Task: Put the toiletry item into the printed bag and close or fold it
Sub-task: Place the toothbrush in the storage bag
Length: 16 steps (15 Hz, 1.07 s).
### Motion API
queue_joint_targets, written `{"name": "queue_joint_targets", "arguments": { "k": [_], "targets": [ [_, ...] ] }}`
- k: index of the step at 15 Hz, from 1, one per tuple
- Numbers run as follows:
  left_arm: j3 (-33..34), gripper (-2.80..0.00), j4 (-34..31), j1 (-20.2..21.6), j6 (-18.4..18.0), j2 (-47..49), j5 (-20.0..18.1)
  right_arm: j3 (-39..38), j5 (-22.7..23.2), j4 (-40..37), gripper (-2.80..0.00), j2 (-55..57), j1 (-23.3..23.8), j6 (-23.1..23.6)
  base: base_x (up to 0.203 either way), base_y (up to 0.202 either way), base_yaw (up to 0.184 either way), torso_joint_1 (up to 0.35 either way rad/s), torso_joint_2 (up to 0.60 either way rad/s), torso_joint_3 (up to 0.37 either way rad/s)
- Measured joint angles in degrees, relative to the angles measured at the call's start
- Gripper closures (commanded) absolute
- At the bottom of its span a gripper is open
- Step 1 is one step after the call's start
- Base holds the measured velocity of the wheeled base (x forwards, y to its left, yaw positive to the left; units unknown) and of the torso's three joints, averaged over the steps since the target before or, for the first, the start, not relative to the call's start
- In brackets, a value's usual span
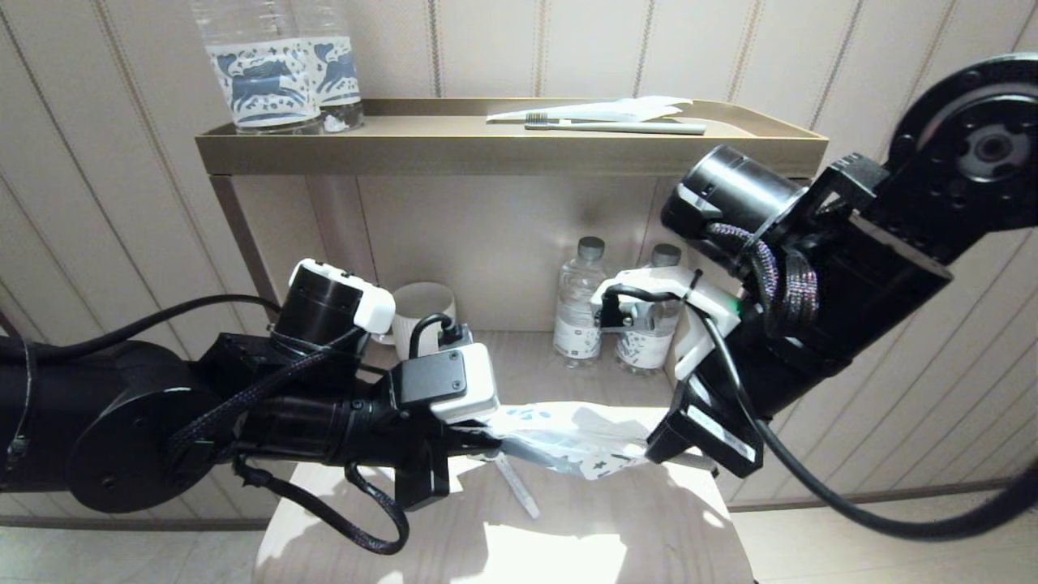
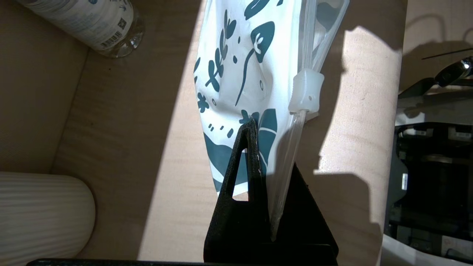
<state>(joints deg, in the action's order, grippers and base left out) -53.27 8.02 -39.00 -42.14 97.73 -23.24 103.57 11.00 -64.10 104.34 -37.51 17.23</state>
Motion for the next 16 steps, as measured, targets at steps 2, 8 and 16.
{"name": "queue_joint_targets", "arguments": {
  "k": [2,8,16],
  "targets": [
    [0.07,0.00,-0.26,-0.24,0.02,-0.35,-0.26,0.92,0.06,0.01,0.00,0.61,0.05,-0.06,0.000,0.000,0.000,0.000,0.00,0.000],
    [0.36,0.00,-0.30,-1.00,0.03,-0.82,-0.90,2.18,-0.04,0.05,-2.80,1.76,0.62,-0.23,0.000,0.000,0.000,0.000,0.00,0.000],
    [1.68,0.00,-0.34,-1.85,0.02,-0.68,-1.23,3.07,0.13,-0.07,-2.80,-0.94,3.01,0.13,0.000,0.000,0.000,0.000,0.00,0.000]
  ]
}}
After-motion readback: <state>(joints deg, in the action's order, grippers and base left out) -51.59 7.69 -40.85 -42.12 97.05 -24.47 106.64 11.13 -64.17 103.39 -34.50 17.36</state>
